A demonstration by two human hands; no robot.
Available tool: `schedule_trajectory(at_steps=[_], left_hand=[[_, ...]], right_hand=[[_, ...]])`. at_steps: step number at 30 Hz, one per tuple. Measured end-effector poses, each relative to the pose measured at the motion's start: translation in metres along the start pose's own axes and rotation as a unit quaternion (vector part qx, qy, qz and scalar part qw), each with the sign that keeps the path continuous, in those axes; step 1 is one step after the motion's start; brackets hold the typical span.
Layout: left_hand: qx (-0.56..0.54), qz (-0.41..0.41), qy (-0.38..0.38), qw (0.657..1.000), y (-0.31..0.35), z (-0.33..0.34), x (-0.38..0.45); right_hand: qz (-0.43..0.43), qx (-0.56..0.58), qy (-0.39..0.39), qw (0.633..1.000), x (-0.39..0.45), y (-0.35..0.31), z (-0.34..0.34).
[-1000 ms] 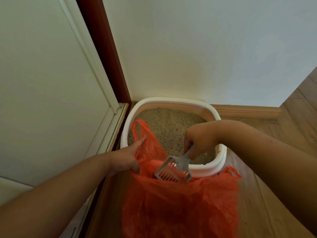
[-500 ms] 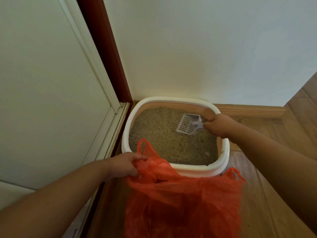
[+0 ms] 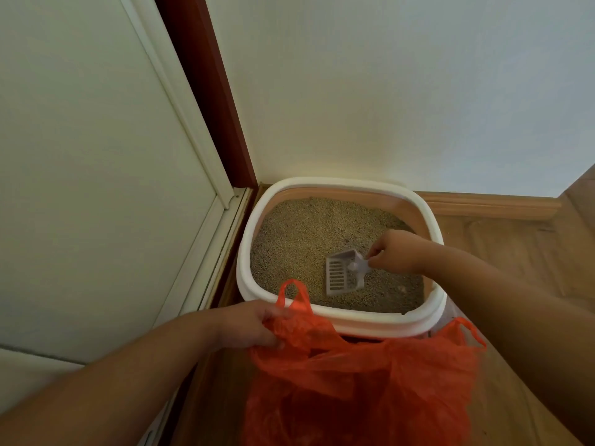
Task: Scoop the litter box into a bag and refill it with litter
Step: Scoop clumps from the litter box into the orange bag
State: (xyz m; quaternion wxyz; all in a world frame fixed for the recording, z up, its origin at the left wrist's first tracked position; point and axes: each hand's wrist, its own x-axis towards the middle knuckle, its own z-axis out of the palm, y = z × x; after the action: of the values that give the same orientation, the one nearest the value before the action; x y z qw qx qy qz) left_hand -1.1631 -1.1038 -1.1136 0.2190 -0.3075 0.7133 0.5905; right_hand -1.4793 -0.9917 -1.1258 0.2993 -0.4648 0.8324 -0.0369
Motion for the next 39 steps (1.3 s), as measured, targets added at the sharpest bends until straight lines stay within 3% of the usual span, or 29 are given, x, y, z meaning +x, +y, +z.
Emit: schedule_trajectory(at_steps=[8, 15, 26, 39], left_hand=[[0.004, -0.017, 0.001, 1.000, -0.007, -0.005, 0.002], [-0.014, -0.021, -0.001, 1.000, -0.016, -0.005, 0.010], [-0.026, -0.017, 0.004, 1.000, -0.019, -0.006, 0.017], [-0.019, -0.012, 0.035, 0.999, -0.017, -0.015, 0.012]], right_hand=[[-0.017, -0.114, -0.059, 0.992, 0.003, -0.005, -0.002], [-0.017, -0.121, -0.091, 0.988, 0.007, -0.014, -0.001], [-0.025, 0.117, -0.070, 0.990, 0.024, -0.034, 0.074], [-0.012, 0.316, -0.041, 0.948, 0.058, -0.072, 0.116]])
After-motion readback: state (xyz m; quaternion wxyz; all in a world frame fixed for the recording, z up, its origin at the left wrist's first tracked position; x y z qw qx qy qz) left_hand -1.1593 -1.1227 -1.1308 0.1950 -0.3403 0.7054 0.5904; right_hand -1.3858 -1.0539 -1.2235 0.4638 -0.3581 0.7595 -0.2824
